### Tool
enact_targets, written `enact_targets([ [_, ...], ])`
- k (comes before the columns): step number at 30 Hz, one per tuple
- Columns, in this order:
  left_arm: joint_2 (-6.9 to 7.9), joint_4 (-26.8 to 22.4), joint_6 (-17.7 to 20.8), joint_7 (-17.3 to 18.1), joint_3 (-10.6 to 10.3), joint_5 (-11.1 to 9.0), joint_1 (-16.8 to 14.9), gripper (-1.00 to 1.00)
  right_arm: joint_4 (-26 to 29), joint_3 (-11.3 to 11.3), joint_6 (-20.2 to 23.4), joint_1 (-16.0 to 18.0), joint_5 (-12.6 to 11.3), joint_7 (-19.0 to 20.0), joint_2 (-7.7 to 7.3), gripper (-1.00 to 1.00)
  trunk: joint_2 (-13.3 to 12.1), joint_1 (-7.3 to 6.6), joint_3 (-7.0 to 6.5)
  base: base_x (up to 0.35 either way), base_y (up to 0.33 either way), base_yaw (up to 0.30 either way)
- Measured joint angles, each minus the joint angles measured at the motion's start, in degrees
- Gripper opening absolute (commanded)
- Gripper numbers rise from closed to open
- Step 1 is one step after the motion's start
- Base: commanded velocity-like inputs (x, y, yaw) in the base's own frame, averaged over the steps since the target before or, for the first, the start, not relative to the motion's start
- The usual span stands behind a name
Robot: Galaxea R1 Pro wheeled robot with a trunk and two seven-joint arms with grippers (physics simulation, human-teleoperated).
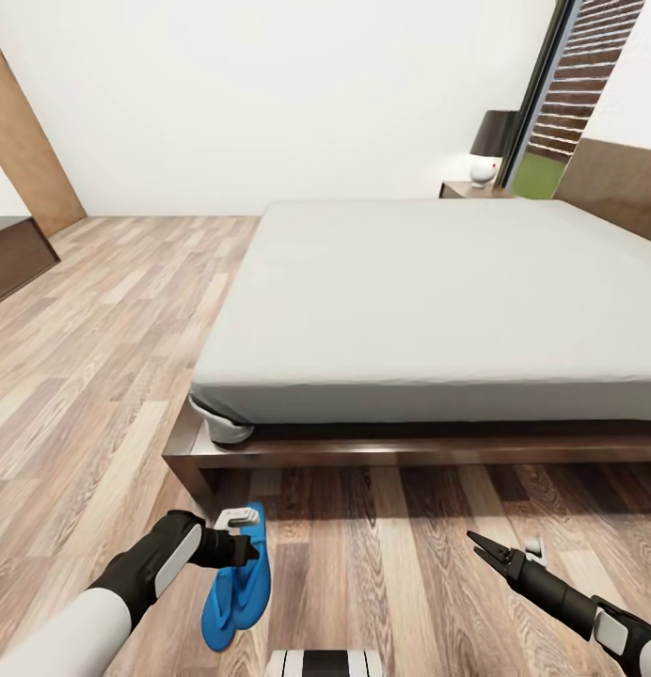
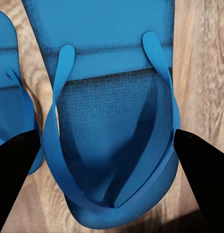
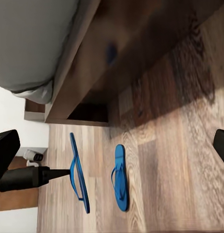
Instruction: In the bedroom, move the book from the bed onto either nightstand, and place the two sandals side by side next to the bed.
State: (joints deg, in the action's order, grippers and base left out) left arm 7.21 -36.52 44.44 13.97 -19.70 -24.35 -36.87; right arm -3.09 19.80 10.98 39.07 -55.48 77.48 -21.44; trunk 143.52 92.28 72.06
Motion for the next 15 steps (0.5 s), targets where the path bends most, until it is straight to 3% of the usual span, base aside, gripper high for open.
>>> enact_targets([
  [15,0.31,-0.1,-2.7,0.1,0.0,0.1,-0.2,-1.0,0.0,-0.1,0.0,0.0,0.0,0.0,-0.03,1.0,0.2,0.39,3.33,0.0,0.0,0.0],
])
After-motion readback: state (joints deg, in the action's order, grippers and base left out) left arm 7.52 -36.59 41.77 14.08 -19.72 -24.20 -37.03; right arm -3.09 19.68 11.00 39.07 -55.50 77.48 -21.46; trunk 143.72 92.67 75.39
